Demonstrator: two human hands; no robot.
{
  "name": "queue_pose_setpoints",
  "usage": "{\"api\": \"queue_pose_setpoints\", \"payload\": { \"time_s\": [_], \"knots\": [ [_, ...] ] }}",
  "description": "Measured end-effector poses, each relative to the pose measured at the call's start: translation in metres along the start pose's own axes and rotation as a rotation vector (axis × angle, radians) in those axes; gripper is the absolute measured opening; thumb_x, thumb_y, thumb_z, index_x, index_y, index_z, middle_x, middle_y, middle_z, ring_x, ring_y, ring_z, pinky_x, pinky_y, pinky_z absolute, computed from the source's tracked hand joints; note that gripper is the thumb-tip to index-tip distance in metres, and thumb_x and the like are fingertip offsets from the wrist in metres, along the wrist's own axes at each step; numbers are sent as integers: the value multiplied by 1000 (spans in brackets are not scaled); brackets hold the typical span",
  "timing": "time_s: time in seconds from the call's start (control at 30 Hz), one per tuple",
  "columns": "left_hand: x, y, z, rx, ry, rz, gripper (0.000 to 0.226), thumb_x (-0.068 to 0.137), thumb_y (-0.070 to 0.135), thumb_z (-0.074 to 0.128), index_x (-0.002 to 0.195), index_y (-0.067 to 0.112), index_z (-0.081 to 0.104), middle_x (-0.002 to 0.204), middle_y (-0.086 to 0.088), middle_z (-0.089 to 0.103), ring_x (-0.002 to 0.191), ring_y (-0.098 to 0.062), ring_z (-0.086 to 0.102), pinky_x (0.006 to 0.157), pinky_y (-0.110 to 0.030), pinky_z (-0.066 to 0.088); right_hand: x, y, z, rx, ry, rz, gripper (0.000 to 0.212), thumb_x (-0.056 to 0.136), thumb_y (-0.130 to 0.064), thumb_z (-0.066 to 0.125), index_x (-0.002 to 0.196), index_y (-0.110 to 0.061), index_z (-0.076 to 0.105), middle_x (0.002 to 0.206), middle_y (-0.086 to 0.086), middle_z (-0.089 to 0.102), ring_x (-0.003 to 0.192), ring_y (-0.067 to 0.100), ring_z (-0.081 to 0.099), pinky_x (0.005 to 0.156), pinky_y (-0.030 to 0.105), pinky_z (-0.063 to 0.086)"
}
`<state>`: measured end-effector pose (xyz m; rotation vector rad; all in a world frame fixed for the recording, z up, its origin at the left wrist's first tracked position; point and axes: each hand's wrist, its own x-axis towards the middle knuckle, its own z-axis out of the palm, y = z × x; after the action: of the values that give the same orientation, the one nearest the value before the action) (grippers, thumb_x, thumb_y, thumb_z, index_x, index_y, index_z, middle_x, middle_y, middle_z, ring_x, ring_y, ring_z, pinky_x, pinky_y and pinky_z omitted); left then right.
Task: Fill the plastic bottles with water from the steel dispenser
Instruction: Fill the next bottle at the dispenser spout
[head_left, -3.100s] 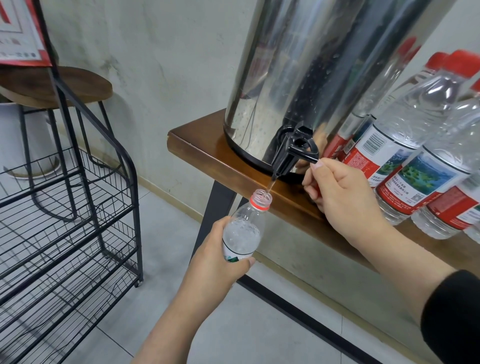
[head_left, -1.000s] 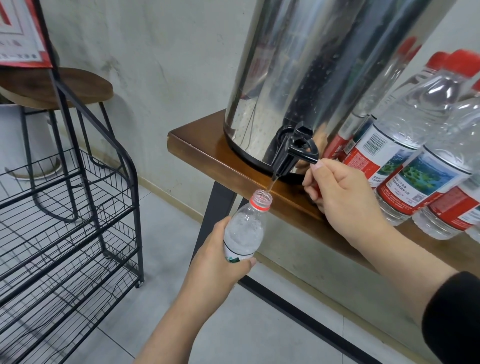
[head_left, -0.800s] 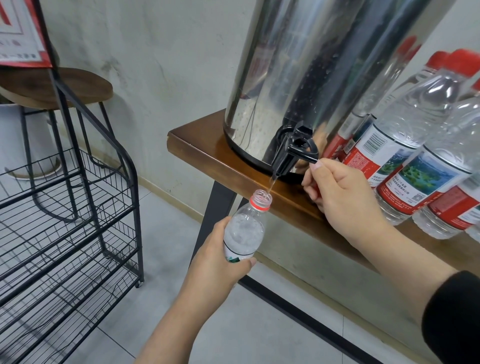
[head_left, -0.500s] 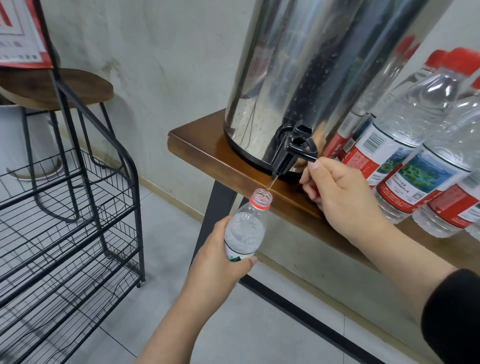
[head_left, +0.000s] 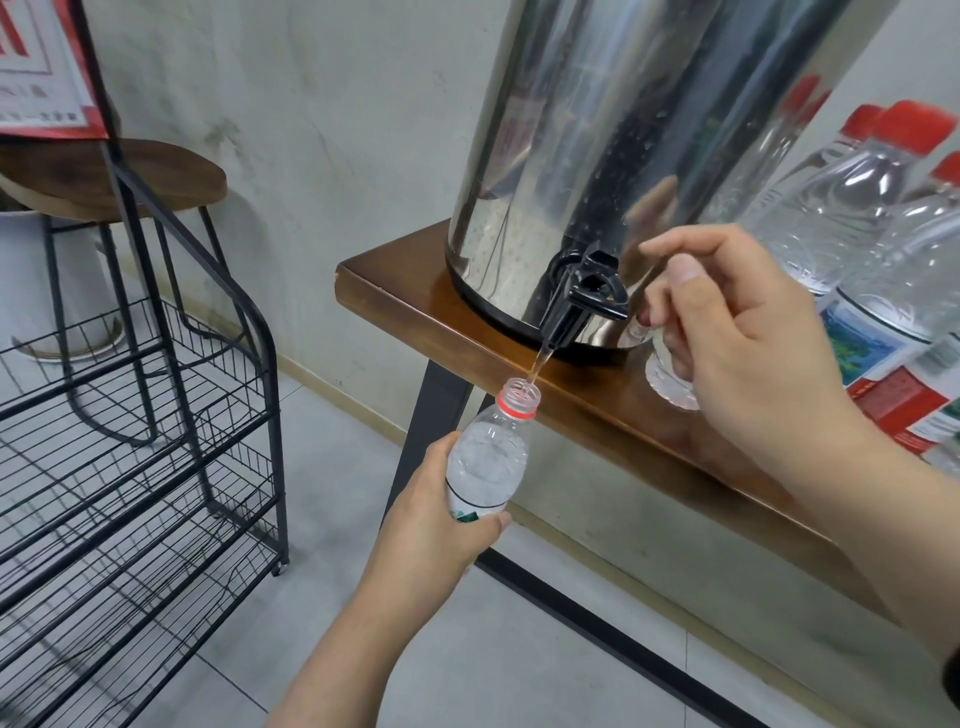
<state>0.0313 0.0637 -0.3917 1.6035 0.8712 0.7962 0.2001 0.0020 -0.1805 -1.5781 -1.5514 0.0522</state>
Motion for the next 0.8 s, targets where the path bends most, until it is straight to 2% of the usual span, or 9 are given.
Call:
{"api": "queue_pose_setpoints", "payload": {
  "time_s": [0.13,0.27,0.37,0.47,0.6,0.7,0.8],
  "knots": [
    [0,0,1,-2,9,-8,75,78,25,88,132,53,43,120,31,61,115,7,58,80,-3,45,-4,-22,-6,-133,-113,-155,22,106,-37,44,120,-39,60,71,-9,57,63,10,53,62,16,39],
    [1,1,1,-6,12,-7,75,78,26,87,132,52,43,120,31,61,115,6,58,83,-7,46,-3,-33,-5,-230,-204,-208,28,99,-51,46,125,-51,57,71,-7,57,61,10,52,61,12,36],
    [0,1,2,-3,10,-8,75,78,26,88,132,53,43,121,31,61,116,5,58,84,-8,46,-1,-36,-5,-277,-238,-217,34,96,-56,51,127,-46,62,70,-16,54,65,6,55,63,8,35],
    [0,1,1,3,9,-4,76,78,27,88,134,52,42,122,31,60,117,4,57,83,-7,47,2,-39,-5,-304,-252,-224,41,91,-63,54,126,-43,64,72,-13,54,70,9,58,65,9,35],
    [1,-1,1,-1,13,-5,77,78,27,88,134,52,42,122,30,60,118,2,58,86,-9,47,5,-40,-4,-314,-242,-252,37,90,-53,66,123,-37,69,68,-7,50,63,15,53,63,14,35],
    [2,-1,1,1,10,-4,77,78,28,88,134,53,41,123,30,60,117,3,59,85,-8,48,7,-41,-4,-366,-227,-278,33,91,-50,67,121,-35,70,67,-12,49,64,14,53,62,15,35],
    [2,-1,1,-4,10,-3,77,78,27,87,136,51,42,123,30,61,117,3,59,89,-14,51,7,-41,-4,-373,-221,-291,31,92,-47,69,120,-34,71,66,-13,48,64,11,52,62,14,34]
  ]
}}
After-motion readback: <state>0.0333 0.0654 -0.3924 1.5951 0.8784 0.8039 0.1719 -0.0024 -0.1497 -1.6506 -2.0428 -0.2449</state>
